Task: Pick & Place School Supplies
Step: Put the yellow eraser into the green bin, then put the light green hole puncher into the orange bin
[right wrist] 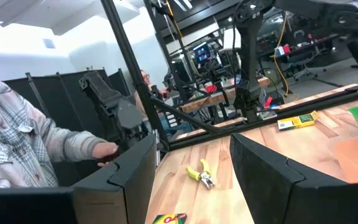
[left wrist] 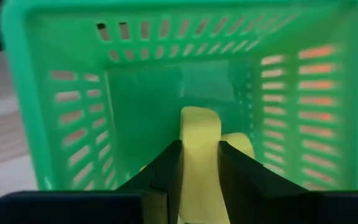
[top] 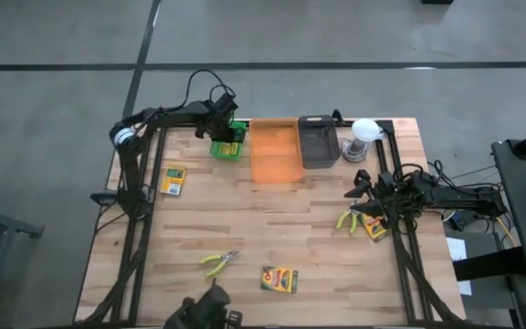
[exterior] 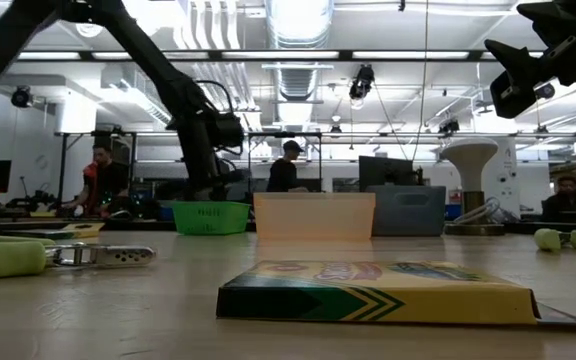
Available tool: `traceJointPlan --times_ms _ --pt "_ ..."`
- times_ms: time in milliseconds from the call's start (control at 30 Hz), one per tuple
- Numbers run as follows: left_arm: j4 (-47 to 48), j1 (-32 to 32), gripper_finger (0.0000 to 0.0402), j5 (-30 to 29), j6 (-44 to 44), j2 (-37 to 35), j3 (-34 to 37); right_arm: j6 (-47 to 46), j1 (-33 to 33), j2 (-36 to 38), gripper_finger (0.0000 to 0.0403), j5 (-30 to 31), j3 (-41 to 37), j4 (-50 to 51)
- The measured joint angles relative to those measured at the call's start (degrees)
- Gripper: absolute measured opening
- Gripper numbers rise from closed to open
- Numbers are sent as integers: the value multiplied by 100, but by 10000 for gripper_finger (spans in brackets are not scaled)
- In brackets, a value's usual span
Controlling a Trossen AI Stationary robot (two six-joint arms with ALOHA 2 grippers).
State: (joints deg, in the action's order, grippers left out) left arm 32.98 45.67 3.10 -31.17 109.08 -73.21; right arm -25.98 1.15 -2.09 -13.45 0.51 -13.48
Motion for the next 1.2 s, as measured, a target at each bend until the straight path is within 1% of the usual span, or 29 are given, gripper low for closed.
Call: traceJointPlan --times_ms 133,300,400,633,733,867,933,1033,1200 --pt "171 -2 92 -7 161 146 -288 0 -1 2 201 -2 2 0" --pt "240 12 95 -14 218 86 -389 0 -2 2 201 -1 0 1" --pt "205 13 113 -14 195 3 -404 0 -2 2 201 -2 2 1" --pt "225 13 179 -12 66 -9 -341 2 -2 0 201 -2 0 -1" --pt "271 11 193 -12 113 -9 -339 2 -2 1 201 0 2 -1" --pt "567 11 196 128 180 -48 -527 1 -1 0 201 -1 0 1" --pt "744 8 196 221 278 -188 -690 0 -2 0 201 0 0 -2" --pt "858 -29 197 186 431 -537 -862 0 0 0 201 -2 0 -1" --pt "685 -267 197 -100 572 -1422 -764 1 -2 0 201 -1 0 1"
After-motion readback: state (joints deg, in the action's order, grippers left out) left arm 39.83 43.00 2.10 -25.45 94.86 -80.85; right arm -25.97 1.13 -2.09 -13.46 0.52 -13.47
